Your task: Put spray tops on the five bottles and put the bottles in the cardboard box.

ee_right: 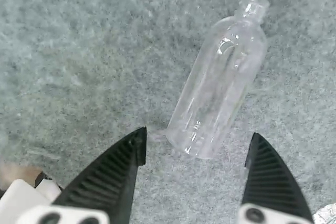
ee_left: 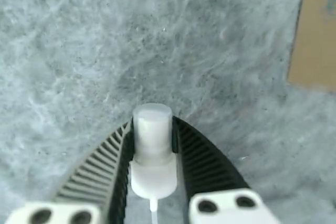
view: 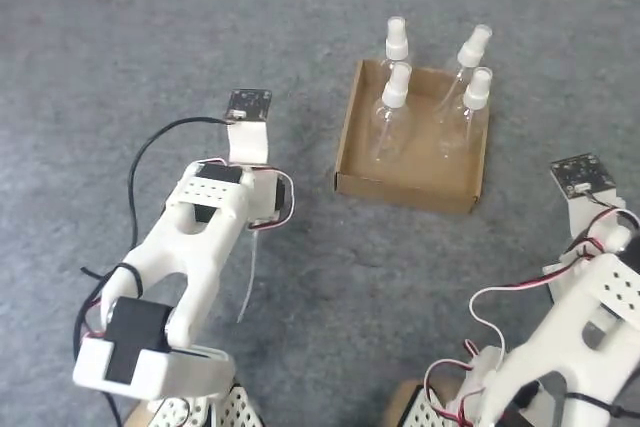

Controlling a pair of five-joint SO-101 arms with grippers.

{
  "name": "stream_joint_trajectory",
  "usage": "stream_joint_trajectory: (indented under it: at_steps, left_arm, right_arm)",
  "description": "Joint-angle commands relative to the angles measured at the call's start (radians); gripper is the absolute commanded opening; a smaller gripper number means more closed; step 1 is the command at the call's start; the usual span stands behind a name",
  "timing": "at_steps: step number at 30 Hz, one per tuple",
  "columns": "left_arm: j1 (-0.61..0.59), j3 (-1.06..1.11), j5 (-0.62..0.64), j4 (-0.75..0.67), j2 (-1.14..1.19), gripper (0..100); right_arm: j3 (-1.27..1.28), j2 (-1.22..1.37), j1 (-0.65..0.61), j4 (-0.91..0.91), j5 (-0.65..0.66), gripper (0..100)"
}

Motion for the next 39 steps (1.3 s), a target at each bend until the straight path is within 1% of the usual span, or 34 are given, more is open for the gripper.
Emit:
stream_joint_trajectory:
  at_steps: [1,4,6,8,10,13,22,27,32,35,39]
  left_arm:
    - [0.005,0.002,-0.097,0.003,-0.011,1]
    - [0.032,0.001,-0.161,0.034,-0.02,1]
    - [0.077,0.001,-0.175,0.063,-0.02,2]
    - [0.126,0.001,-0.173,0.095,-0.02,6]
    - [0.16,0.001,-0.173,0.126,-0.02,12]
    - [0.169,0.001,-0.178,0.137,-0.02,18]
    - [0.095,-0.076,-0.181,0.195,-0.021,18]
    - [0.126,-0.079,-0.222,0.141,-0.011,18]
    - [0.132,-0.074,-0.222,0.107,-0.006,18]
    - [0.127,-0.079,-0.222,0.071,0.041,18]
    - [0.135,-0.11,-0.222,0.075,0.106,18]
  right_arm:
    - [-0.06,-0.031,-0.005,0.002,0.005,25.6]
    - [-0.06,-0.033,-0.005,0.001,0.012,25.6]
    - [-0.06,-0.033,-0.005,0.001,0.012,25.6]
    - [-0.06,-0.033,-0.005,0.001,0.012,25.6]
    - [-0.06,-0.033,-0.005,0.001,0.012,25.6]
    - [-0.06,-0.033,-0.002,0.002,0.012,25.6]
    - [-0.057,-0.033,-0.005,0.002,0.012,25.6]
    - [-0.057,-0.033,-0.005,0.002,0.012,25.6]
    - [-0.057,-0.033,-0.005,0.002,0.012,25.6]
    - [-0.057,-0.033,-0.005,0.005,0.012,25.6]
    - [-0.055,-0.033,-0.005,0.005,0.012,25.6]
